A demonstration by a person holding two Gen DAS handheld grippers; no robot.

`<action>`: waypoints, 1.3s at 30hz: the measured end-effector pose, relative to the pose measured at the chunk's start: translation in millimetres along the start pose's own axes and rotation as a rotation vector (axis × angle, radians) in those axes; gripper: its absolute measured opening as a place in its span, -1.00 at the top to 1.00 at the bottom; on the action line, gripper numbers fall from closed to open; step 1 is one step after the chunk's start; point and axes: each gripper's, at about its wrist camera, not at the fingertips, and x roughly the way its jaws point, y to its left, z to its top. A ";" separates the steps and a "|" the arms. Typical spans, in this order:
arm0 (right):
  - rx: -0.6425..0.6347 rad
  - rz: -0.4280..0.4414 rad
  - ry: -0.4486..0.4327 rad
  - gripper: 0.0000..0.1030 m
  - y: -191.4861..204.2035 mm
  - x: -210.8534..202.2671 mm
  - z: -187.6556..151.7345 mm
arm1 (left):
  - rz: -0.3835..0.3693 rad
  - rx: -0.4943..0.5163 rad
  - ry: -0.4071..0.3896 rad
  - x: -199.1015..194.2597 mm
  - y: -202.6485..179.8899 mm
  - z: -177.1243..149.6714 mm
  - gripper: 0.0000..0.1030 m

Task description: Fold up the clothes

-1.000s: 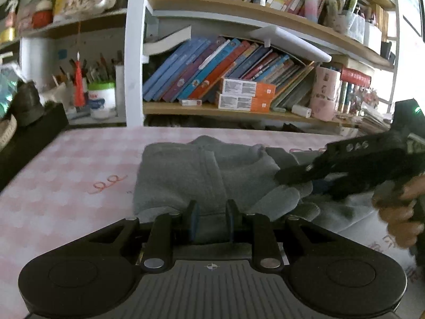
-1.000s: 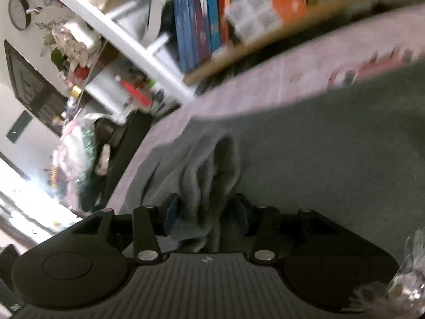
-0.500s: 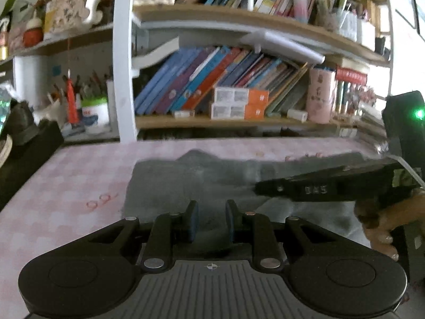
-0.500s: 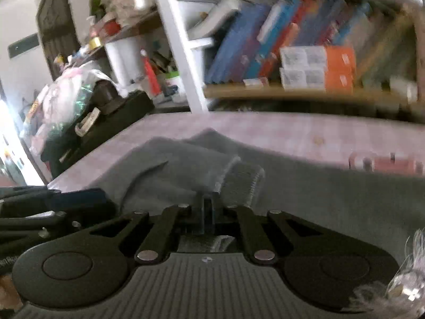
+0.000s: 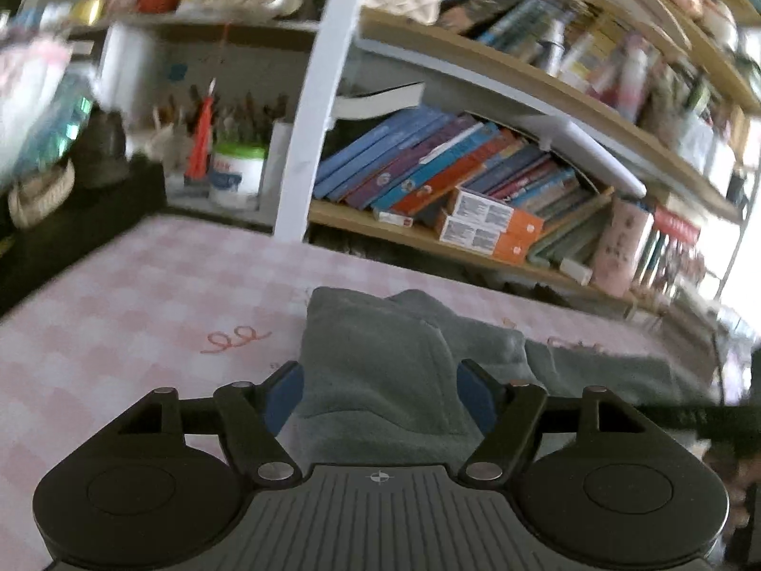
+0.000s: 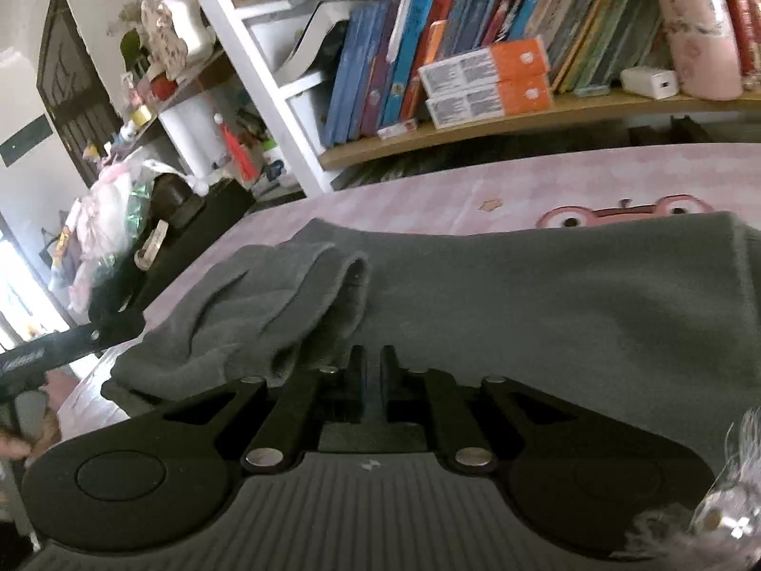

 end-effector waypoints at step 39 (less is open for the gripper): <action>-0.091 0.076 0.029 0.20 14.3 -11.5 -14.9 | 0.119 -0.155 0.029 19.0 55.5 18.1 0.19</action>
